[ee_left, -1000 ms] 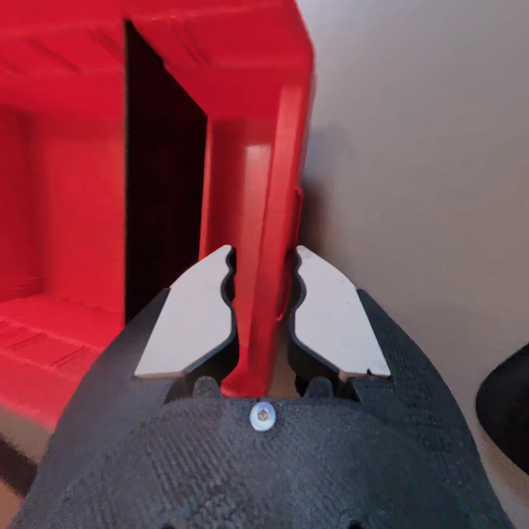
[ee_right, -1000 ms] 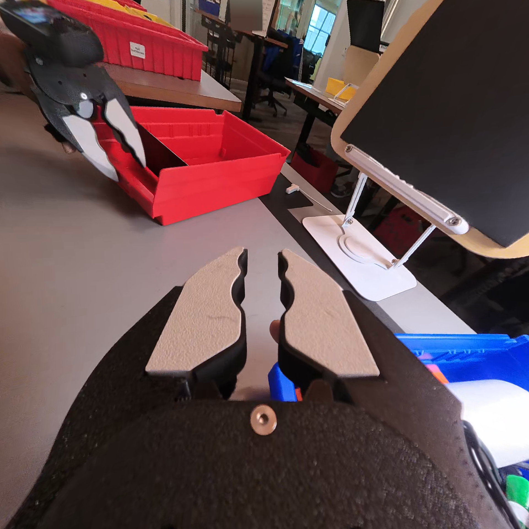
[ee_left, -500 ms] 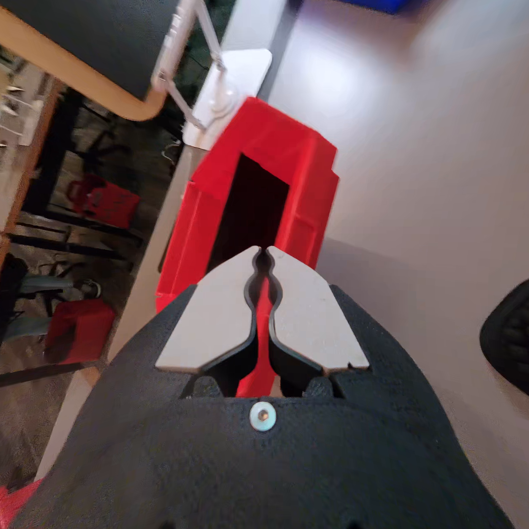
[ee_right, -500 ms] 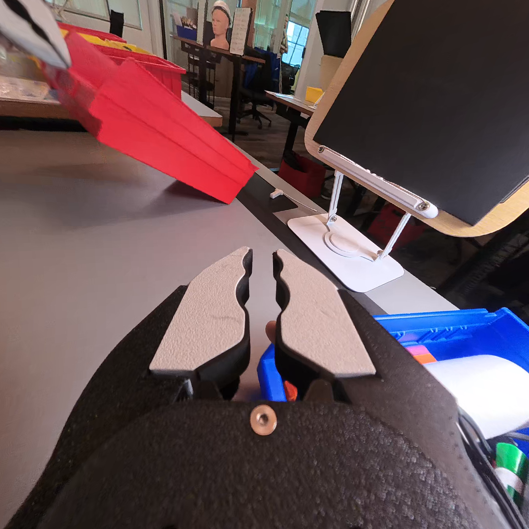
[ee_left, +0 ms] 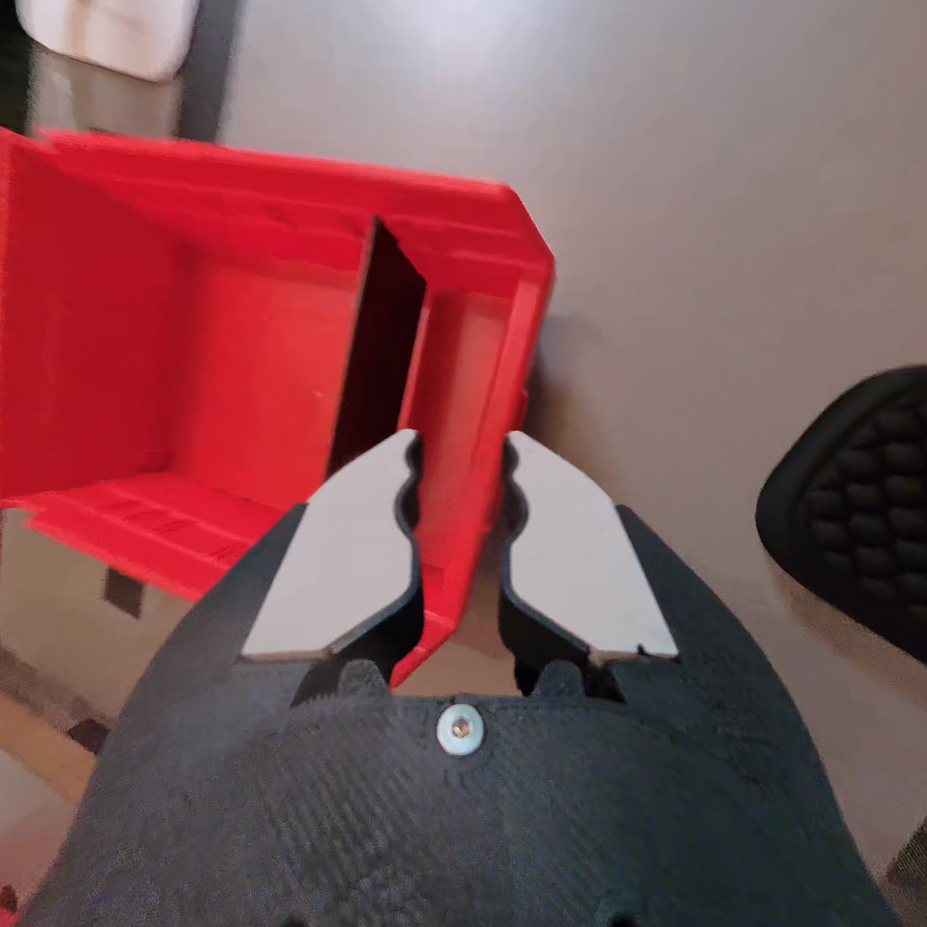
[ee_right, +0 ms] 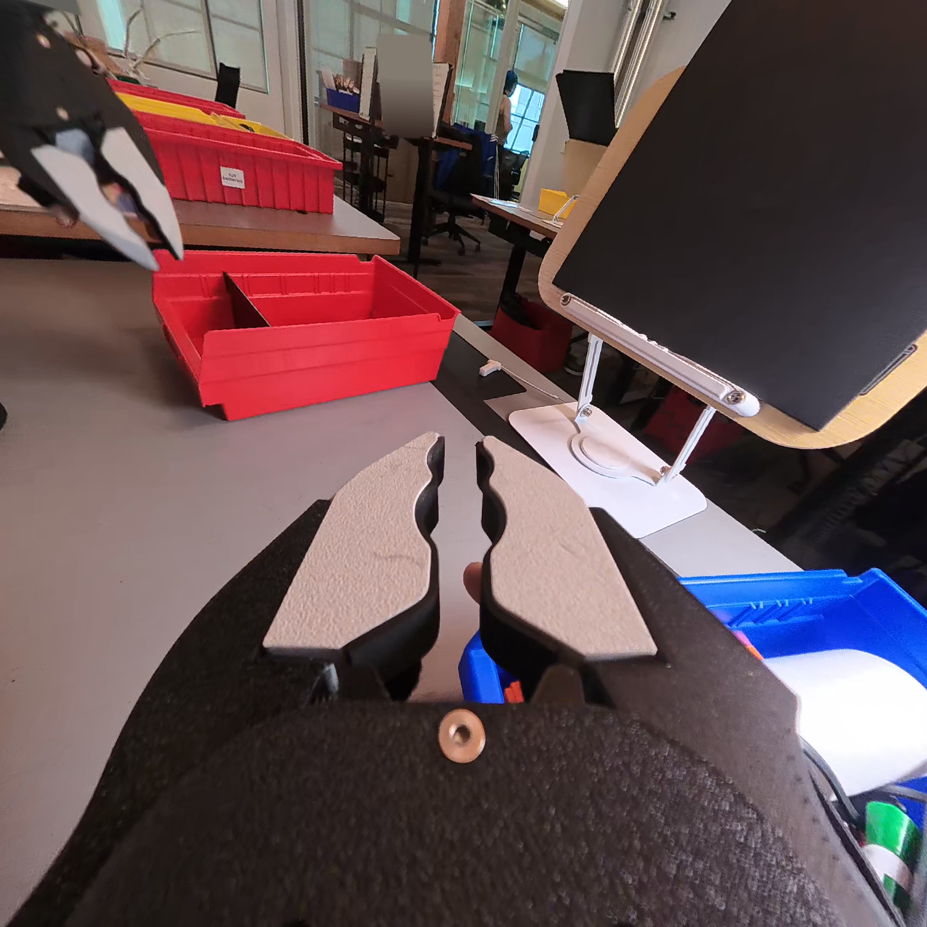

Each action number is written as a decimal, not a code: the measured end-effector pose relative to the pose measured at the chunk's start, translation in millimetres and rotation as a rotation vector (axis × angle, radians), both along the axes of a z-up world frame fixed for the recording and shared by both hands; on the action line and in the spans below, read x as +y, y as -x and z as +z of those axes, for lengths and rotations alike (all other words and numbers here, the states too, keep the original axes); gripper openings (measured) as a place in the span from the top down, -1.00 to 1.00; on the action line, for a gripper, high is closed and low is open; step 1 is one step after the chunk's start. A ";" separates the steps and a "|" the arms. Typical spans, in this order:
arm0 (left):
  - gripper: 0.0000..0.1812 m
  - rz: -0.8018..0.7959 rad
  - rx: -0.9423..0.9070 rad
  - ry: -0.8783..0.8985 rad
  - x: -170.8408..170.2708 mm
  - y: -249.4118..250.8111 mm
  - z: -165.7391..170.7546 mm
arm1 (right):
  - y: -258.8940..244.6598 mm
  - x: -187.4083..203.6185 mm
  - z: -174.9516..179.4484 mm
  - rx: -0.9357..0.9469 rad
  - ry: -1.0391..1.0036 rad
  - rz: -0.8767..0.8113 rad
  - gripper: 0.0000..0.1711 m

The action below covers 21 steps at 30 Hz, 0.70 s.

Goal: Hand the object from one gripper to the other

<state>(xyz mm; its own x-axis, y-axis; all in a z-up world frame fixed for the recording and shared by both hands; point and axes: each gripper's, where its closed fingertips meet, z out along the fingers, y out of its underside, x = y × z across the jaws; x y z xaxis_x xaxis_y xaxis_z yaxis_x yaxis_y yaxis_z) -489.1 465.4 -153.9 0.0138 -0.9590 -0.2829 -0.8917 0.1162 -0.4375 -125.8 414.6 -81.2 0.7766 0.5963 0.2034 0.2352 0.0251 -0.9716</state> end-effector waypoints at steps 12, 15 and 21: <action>0.70 -0.096 0.287 0.048 -6.6 4.5 -58.9 | -0.1 0.6 -3.4 -0.001 0.012 -0.001 0.87; 0.69 -0.120 0.199 0.070 -15.4 -8.1 -26.4 | -1.1 1.8 -4.4 0.020 0.023 0.003 0.87; 0.67 -0.097 0.081 0.072 7.2 -13.4 29.7 | -0.3 1.6 -4.7 0.025 0.027 0.007 0.88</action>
<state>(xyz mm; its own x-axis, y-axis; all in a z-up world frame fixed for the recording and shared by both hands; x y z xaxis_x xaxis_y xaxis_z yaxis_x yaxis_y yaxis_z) -475.7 472.6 -124.2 -0.1006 -0.9726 -0.2095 -0.9106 0.1748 -0.3745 -125.4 416.3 -85.8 0.7767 0.6071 0.1679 0.2112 0.0002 -0.9774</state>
